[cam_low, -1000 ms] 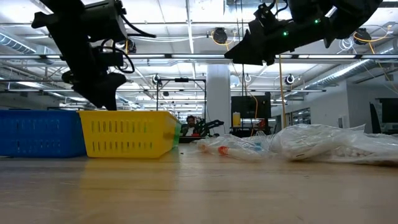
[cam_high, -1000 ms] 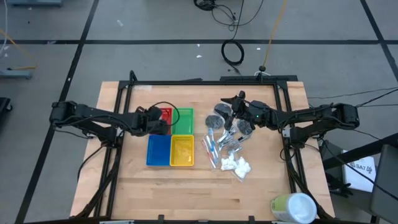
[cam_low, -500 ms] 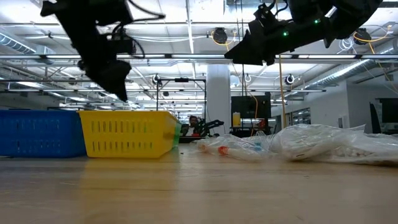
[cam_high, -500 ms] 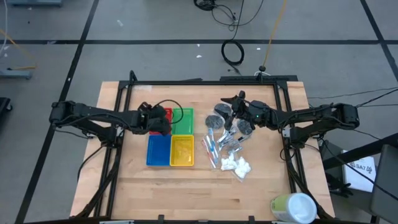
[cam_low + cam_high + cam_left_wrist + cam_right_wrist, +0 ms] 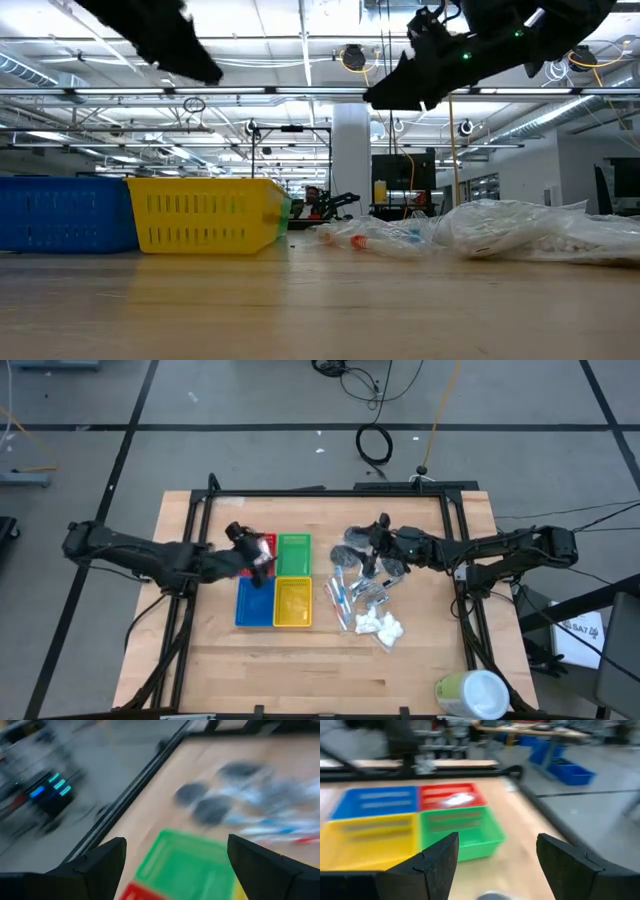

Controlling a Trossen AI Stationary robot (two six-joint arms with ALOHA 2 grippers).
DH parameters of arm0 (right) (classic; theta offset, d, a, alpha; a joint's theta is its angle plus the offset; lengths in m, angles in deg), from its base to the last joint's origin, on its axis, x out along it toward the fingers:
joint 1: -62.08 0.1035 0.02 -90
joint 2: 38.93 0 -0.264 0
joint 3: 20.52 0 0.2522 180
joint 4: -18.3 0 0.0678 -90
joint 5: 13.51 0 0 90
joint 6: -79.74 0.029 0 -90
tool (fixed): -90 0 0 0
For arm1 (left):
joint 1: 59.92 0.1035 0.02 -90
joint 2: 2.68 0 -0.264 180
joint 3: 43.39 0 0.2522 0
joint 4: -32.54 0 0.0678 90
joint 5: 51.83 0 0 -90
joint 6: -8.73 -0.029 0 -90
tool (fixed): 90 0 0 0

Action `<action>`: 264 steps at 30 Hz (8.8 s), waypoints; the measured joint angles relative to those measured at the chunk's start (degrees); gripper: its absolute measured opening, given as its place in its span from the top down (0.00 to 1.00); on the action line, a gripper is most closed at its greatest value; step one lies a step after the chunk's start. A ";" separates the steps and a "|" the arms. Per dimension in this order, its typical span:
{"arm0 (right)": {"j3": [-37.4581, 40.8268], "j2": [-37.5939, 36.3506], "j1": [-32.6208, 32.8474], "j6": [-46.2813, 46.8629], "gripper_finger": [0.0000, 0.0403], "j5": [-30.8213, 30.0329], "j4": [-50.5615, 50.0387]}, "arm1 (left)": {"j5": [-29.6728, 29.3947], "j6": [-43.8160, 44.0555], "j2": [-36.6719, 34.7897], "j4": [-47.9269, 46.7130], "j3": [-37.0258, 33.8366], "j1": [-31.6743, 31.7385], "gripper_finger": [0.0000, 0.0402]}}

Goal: Pick & Place Travel size toiletries
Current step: Put the white cotton pack into the red bin

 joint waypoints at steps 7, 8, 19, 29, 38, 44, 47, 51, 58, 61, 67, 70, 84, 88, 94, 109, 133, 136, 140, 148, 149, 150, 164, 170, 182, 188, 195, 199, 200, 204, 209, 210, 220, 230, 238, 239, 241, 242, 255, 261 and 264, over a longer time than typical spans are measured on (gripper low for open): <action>-1.16 -0.69 6.13 4.98 0.37 4.67 -18.46 | 13.09 -7.51 -16.22 19.67 -13.77 -0.02 0.15; -2.00 -0.69 7.44 6.79 0.37 4.66 -22.89 | 13.28 -7.68 -18.00 20.31 -15.24 0.20 0.15; -7.17 1.08 23.44 23.16 0.37 4.45 -40.69 | 12.85 -7.52 -24.71 23.23 -21.09 2.94 0.15; -7.17 12.49 27.23 21.64 0.37 2.45 -37.26 | 12.78 -7.31 -24.35 23.20 -21.12 3.31 0.15; -7.15 15.88 27.23 23.69 0.37 2.64 -37.55 | 12.76 -7.56 -24.32 23.20 -21.12 3.31 0.15; -7.15 15.33 27.23 24.61 0.37 2.73 -37.46 | 12.74 -7.59 -24.35 23.20 -21.12 3.31 0.15; -7.15 15.29 27.23 24.57 0.37 2.73 -37.29 | 12.74 -7.78 -24.32 23.20 -21.12 3.31 0.15; -7.15 15.29 27.13 23.40 0.41 2.73 -37.37 | 12.74 -7.80 -24.32 23.20 -21.12 3.31 0.15; -7.15 15.29 27.08 21.59 0.58 2.73 -37.34 | 12.74 -7.81 -24.32 23.20 -21.12 3.31 0.15; -7.15 15.29 26.98 21.44 0.66 2.74 -37.30 | 12.74 -7.81 -24.32 23.20 -21.12 3.31 0.15; -7.15 15.26 26.20 21.59 0.78 2.93 -37.24 | 12.72 -7.81 -24.32 23.20 -21.09 3.31 0.15; -7.15 15.26 25.89 21.60 0.82 2.97 -37.20 | 12.72 -7.81 -24.32 23.20 -21.09 3.31 0.15; -7.08 6.81 25.57 19.68 0.93 2.77 -37.31 | 12.72 -7.81 -24.32 23.20 -21.07 3.31 0.15; -7.08 2.32 25.57 17.59 0.96 1.85 -36.84 | 12.72 -7.81 -24.32 23.20 -21.07 3.31 0.15; -7.08 -1.55 25.24 12.16 0.98 -0.43 -33.54 | 12.72 -7.81 -24.32 23.19 -21.07 3.31 0.15; -6.98 -2.00 20.04 -0.10 0.99 -0.31 -20.17 | 12.72 -7.81 -24.32 23.20 -21.05 3.30 0.15; 5.49 4.66 9.93 -8.93 0.99 -0.29 25.62 | 13.38 -5.34 -23.67 27.85 -21.03 3.31 0.15; 5.48 7.90 9.41 -11.00 0.99 -0.29 30.22 | 14.37 -3.24 -21.33 31.09 -21.00 3.29 0.15; 5.46 11.75 9.12 -13.68 0.98 -0.24 37.22 | 16.46 -1.19 -15.47 35.78 -21.00 3.29 0.15; 2.82 15.81 9.05 -15.91 0.98 -0.26 39.68 | 17.83 0.15 -1.88 52.72 -21.01 3.36 0.15; 2.51 15.79 9.05 -15.91 0.98 -0.28 38.76 | 17.88 0.15 -0.44 54.83 -21.01 3.41 0.15; 2.36 15.79 9.05 -15.91 0.98 -0.26 38.07 | 18.23 0.19 0.85 56.42 -20.94 3.54 0.15; 2.08 15.79 9.07 -16.72 0.98 -0.28 36.77 | 31.06 11.47 11.86 32.25 -1.15 9.76 0.15; 2.08 15.79 9.07 -18.84 0.98 -0.28 36.48 | 38.93 16.43 15.49 19.02 11.09 12.86 0.15; 2.08 15.79 9.25 -18.93 0.98 -0.26 35.61 | 46.33 25.53 25.28 15.20 17.59 14.72 0.15; 2.08 15.79 9.25 -18.91 0.98 -0.26 35.46 | 46.31 25.48 28.51 16.88 17.64 14.75 0.15; 2.08 15.79 9.22 -18.93 0.98 -0.26 35.06 | 45.98 25.04 28.79 17.25 17.64 14.90 0.16; 2.08 15.79 9.22 -18.93 0.98 -0.26 35.15 | 45.87 24.67 28.79 17.21 17.64 14.90 0.26; 2.08 15.79 9.22 -18.92 0.98 -0.26 35.15 | 45.81 24.67 28.79 17.21 17.64 14.90 0.30; 2.08 15.79 9.22 -18.91 0.98 -0.24 35.15 | 45.72 24.67 28.79 17.19 17.64 15.10 0.48; 2.08 15.79 9.22 -18.91 0.98 -0.26 35.15 | 45.72 25.02 28.79 17.17 17.64 15.87 0.72; 2.08 15.77 9.22 -18.91 0.98 -0.26 35.11 | 45.70 25.00 28.79 17.17 17.64 16.05 0.76; 2.08 14.94 9.20 -14.22 0.84 -0.29 33.29 | 45.70 22.26 28.79 17.66 17.64 17.22 0.93; 2.08 6.93 9.22 -7.16 0.34 -0.92 23.18 | 45.68 20.08 28.79 18.78 17.64 17.26 0.97; 2.10 -3.00 9.22 -2.93 0.15 -4.85 6.59 | 44.29 18.40 28.35 18.03 17.64 17.26 0.94; 2.10 -4.16 9.20 -2.17 0.15 -4.85 4.57 | 43.84 17.60 27.78 16.92 17.63 17.26 0.95; 2.10 -6.02 9.20 -0.57 0.14 -4.85 1.74 | 42.41 15.60 26.39 15.72 17.64 17.26 0.97; 2.10 -7.00 9.20 0.09 0.15 -4.85 -0.03 | 41.44 14.72 25.26 14.08 17.64 17.26 0.97; 2.12 -11.96 9.20 2.45 0.17 -5.01 -7.65 | 1.87 18.74 9.54 -18.66 17.61 9.37 0.96; 2.12 -11.95 9.20 2.45 0.17 -5.03 -7.67 | -10.90 29.27 8.11 -35.28 17.59 5.46 0.97; 2.12 -11.95 9.20 2.45 0.17 -5.03 -7.67 | -12.47 27.87 8.36 -41.62 17.59 4.11 0.97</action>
